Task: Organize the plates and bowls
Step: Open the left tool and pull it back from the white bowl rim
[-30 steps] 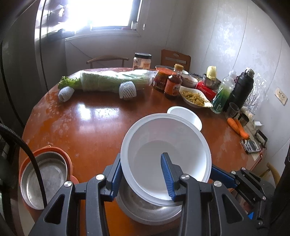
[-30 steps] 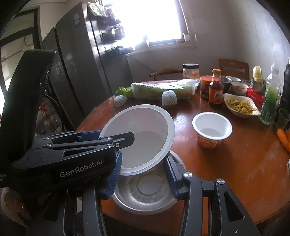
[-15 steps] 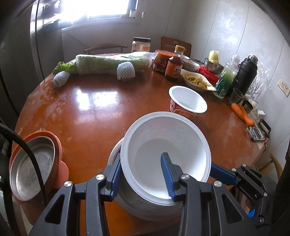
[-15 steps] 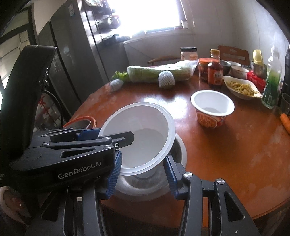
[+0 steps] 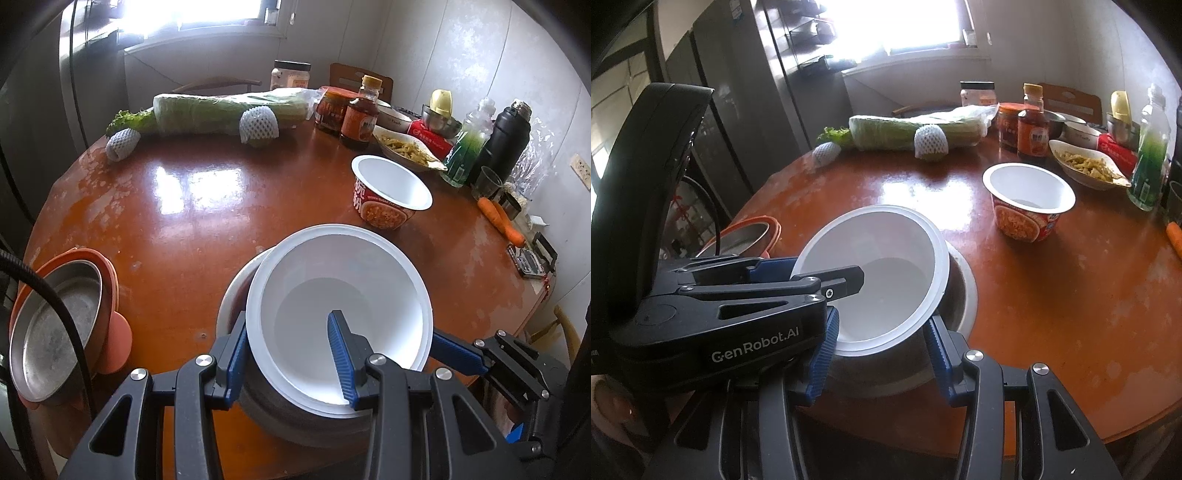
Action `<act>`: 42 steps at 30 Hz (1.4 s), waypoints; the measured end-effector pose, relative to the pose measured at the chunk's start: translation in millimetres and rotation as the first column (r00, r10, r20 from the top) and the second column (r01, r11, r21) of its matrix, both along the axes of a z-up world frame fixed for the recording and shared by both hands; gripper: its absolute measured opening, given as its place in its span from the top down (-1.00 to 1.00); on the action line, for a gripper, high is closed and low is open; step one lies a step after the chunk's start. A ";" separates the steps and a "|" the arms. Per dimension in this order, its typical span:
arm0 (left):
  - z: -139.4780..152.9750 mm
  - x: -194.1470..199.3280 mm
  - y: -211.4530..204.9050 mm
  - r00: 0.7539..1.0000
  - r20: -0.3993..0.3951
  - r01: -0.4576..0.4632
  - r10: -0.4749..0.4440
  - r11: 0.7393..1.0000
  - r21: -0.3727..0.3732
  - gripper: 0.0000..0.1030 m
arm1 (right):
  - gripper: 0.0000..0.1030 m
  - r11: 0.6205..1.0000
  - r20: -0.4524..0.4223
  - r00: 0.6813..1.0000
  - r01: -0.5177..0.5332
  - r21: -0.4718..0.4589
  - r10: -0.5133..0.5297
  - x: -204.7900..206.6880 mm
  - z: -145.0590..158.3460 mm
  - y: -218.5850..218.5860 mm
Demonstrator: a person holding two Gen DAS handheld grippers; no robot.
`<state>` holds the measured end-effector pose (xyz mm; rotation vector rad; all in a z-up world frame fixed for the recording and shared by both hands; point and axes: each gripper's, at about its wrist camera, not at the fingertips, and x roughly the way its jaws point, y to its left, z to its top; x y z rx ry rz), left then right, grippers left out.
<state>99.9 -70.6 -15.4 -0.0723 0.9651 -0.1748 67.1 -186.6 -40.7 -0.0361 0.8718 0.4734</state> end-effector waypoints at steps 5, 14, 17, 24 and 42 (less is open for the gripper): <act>-3.7 1.6 -0.1 1.000 -0.012 0.002 -0.002 1.000 0.007 0.21 | 0.04 1.000 -0.006 1.000 -0.003 -0.007 0.003 1.1 -2.4 1.1; -8.8 3.6 -0.2 1.000 -0.020 0.008 -0.008 1.000 0.003 0.21 | 0.03 1.000 -0.012 1.000 0.001 -0.022 -0.001 2.8 -7.1 1.6; -9.2 3.8 0.2 1.000 -0.021 0.009 -0.009 1.000 0.002 0.21 | 0.00 1.000 -0.014 1.000 -0.001 -0.022 0.000 3.1 -7.8 1.2; -7.9 3.2 2.5 1.000 -0.013 0.000 0.000 1.000 0.008 0.19 | -0.08 1.000 -0.016 1.000 0.002 -0.016 -0.002 2.7 -7.1 0.4; 0.7 -1.9 6.0 1.000 0.017 -0.009 0.009 1.000 0.018 0.14 | -0.27 0.998 0.022 0.999 0.027 -0.051 -0.026 -2.8 0.5 -0.4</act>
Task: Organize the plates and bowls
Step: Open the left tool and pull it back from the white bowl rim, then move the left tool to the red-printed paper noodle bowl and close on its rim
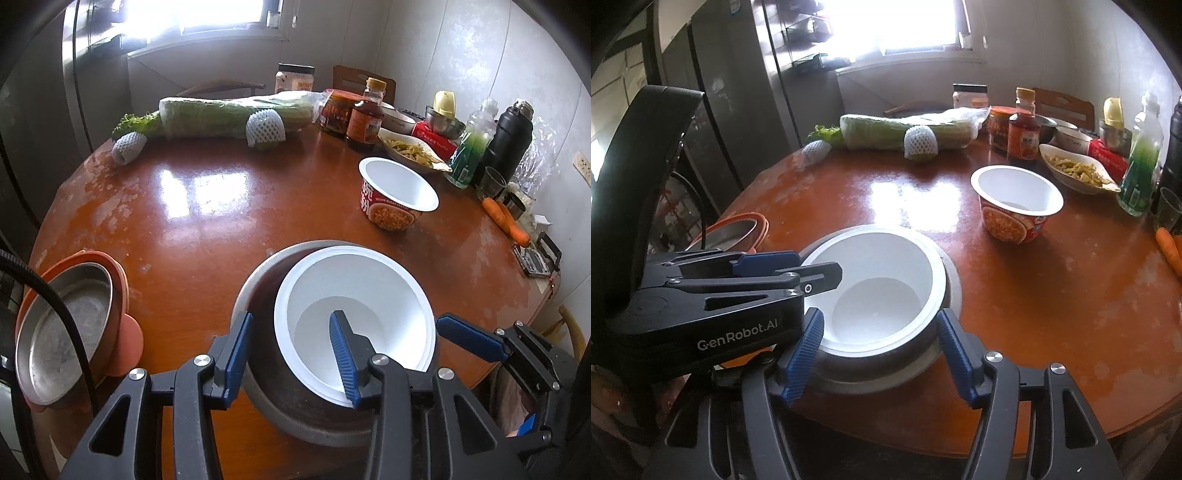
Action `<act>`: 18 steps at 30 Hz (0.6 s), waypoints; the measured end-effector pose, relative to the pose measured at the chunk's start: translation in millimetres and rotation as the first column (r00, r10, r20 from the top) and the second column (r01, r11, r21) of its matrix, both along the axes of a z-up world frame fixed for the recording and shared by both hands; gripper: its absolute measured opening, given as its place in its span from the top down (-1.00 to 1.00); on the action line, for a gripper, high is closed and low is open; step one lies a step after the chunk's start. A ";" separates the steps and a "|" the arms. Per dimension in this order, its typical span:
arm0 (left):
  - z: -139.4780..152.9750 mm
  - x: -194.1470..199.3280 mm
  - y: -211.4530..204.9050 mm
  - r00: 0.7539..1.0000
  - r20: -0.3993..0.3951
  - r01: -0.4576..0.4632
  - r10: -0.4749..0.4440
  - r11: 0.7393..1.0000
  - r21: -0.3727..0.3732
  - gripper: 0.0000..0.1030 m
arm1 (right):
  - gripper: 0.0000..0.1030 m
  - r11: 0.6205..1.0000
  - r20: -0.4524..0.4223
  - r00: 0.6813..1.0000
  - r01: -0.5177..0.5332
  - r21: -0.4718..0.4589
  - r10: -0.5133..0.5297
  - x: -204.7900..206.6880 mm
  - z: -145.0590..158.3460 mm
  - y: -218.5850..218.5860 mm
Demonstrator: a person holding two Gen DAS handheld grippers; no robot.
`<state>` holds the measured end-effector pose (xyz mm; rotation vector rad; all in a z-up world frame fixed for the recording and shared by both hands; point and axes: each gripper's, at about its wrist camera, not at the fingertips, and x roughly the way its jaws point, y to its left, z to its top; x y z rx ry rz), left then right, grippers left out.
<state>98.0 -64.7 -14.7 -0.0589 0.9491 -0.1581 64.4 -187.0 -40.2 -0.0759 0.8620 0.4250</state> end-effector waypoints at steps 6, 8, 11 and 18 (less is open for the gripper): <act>6.8 -3.8 3.0 1.000 0.018 -0.012 0.012 1.000 -0.003 0.12 | -0.28 1.000 0.007 1.000 0.006 0.001 -0.006 -1.0 2.9 -2.8; 11.1 -4.9 3.9 1.000 0.027 -0.015 0.015 1.000 -0.005 0.10 | -0.29 1.000 0.019 1.000 0.012 0.002 -0.013 -1.9 6.6 -5.6; 17.8 -6.0 5.5 0.999 0.042 -0.019 0.020 1.000 -0.008 0.00 | -0.30 1.000 0.037 0.999 0.030 0.010 -0.030 -2.3 12.8 -12.1; 29.0 -6.6 4.3 0.998 0.066 -0.025 0.026 1.000 -0.010 -0.03 | -0.37 0.997 0.062 0.995 0.071 0.036 -0.074 -1.8 24.9 -29.2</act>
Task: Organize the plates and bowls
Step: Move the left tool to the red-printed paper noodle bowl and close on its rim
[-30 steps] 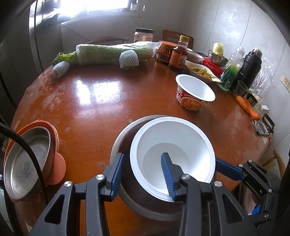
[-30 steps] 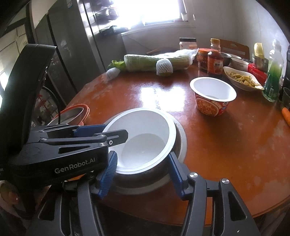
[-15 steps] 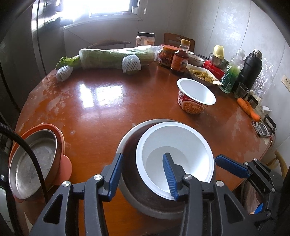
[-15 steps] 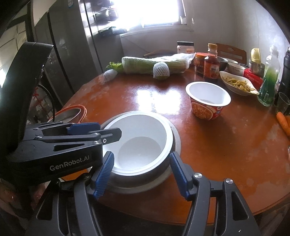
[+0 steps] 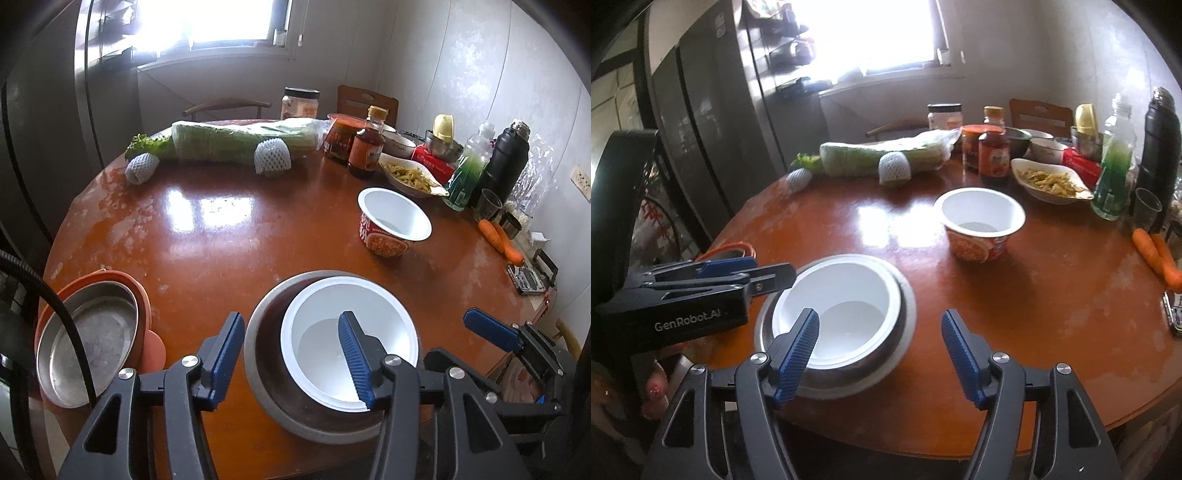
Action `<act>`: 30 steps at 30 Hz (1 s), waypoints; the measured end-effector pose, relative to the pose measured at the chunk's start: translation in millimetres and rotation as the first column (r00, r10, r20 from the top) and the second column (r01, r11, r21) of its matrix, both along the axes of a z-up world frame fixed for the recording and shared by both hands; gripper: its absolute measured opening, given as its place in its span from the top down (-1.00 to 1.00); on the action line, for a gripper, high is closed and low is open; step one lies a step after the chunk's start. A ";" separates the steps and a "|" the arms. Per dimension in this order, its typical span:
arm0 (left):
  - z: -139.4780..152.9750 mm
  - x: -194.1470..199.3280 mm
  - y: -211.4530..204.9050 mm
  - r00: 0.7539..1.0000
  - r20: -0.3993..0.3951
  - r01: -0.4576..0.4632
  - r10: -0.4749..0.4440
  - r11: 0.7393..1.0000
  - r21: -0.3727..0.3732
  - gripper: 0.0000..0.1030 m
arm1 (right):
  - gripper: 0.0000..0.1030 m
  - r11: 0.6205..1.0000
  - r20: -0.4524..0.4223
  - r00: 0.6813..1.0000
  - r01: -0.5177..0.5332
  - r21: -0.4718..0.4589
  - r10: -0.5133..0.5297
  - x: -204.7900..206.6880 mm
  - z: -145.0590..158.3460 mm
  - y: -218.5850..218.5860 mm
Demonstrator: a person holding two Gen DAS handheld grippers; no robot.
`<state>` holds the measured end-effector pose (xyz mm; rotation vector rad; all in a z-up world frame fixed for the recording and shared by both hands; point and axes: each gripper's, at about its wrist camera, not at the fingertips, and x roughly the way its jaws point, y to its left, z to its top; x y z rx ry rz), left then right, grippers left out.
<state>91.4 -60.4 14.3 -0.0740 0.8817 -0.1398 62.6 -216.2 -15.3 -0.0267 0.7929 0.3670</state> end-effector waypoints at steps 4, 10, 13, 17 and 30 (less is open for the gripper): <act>7.1 -1.2 -2.4 1.000 0.018 0.006 -0.006 1.000 -0.011 -0.04 | -0.39 1.000 0.020 1.000 0.020 0.023 -0.021 0.2 9.3 -10.5; 21.8 -3.5 -6.7 0.998 0.064 0.006 -0.005 1.000 -0.012 -0.21 | -0.44 0.998 0.048 0.998 0.049 0.037 -0.051 -0.9 19.5 -22.4; 26.5 -3.4 -9.5 0.997 0.082 0.001 -0.001 1.000 -0.004 -0.26 | -0.44 0.997 0.055 0.996 0.062 0.040 -0.065 1.3 21.6 -28.0; 32.0 -1.4 -16.3 0.994 0.111 0.011 -0.013 1.000 0.021 -0.29 | -0.46 0.996 0.063 0.995 0.076 0.047 -0.079 6.3 23.3 -33.4; 37.7 29.7 -44.5 0.992 0.107 0.060 -0.064 0.997 0.044 -0.38 | -0.47 0.990 0.075 0.988 0.130 0.056 -0.134 30.1 27.5 -57.4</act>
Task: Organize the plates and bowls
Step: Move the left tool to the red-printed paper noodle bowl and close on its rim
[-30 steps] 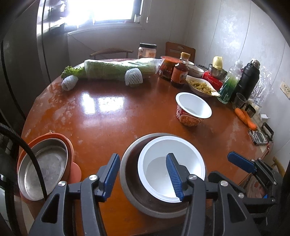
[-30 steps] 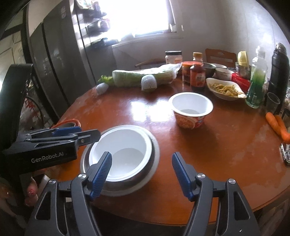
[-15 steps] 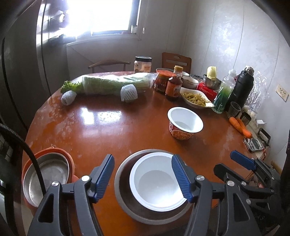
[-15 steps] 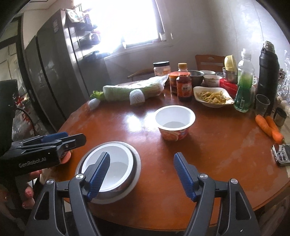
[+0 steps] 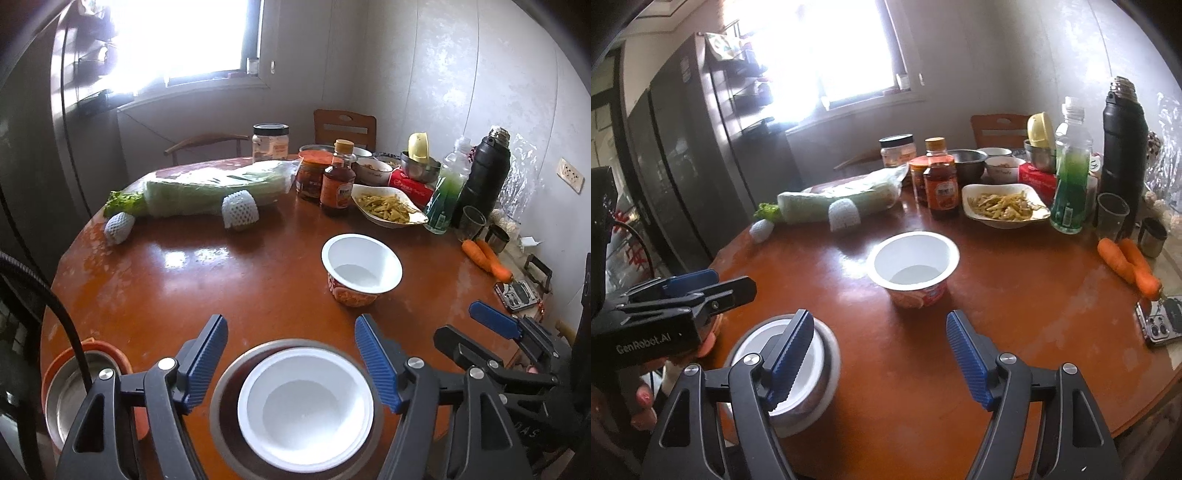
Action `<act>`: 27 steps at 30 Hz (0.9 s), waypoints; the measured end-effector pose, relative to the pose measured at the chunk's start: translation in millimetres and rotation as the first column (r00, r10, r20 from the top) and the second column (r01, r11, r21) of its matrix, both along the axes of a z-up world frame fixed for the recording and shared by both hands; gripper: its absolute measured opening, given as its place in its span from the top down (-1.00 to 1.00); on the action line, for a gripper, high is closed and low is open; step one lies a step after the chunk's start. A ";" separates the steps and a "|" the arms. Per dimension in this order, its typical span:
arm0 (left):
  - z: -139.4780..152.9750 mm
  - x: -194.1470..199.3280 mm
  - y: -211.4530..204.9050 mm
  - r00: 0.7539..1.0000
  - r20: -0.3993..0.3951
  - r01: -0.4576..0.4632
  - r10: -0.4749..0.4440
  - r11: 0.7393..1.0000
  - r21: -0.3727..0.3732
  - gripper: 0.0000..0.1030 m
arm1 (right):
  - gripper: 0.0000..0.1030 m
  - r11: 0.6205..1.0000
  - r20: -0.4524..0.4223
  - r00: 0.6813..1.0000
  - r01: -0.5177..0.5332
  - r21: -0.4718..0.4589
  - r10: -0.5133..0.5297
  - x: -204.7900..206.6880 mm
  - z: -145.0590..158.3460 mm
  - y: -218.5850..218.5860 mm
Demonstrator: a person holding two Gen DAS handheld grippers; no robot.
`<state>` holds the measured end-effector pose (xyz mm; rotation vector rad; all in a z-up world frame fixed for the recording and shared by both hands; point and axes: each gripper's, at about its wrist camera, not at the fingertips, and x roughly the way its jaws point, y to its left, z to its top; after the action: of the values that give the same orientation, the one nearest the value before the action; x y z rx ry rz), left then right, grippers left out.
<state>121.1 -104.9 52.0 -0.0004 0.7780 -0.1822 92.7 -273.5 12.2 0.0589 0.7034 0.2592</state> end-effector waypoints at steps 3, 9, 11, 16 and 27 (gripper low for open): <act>-1.9 16.2 -7.0 1.000 -0.021 0.022 -0.022 1.000 -0.012 -0.38 | -0.47 1.000 -0.007 1.000 0.013 0.000 -0.013 9.5 -3.0 -7.2; -10.3 47.1 -21.1 0.997 -0.057 0.043 -0.043 0.999 -0.004 -0.39 | -0.47 0.999 -0.026 0.999 0.036 -0.001 -0.036 32.7 -12.2 -16.4; -16.0 60.0 -24.8 0.995 -0.084 0.048 -0.049 0.999 -0.007 -0.39 | -0.47 0.999 -0.029 0.999 0.042 -0.008 -0.042 43.0 -15.2 -18.0; -25.3 86.1 -31.0 0.989 -0.131 0.065 -0.069 0.997 -0.035 -0.39 | -0.47 0.998 -0.035 0.998 0.056 -0.005 -0.056 67.9 -21.0 -22.9; -44.1 128.7 -46.7 0.977 -0.197 0.074 -0.078 0.997 -0.026 -0.39 | -0.47 0.993 -0.098 0.988 0.116 0.008 -0.115 106.6 -43.1 -42.7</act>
<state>249.8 -151.6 7.9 -0.0063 0.9755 -0.2651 199.3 -316.2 -30.9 0.1259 0.7927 0.1506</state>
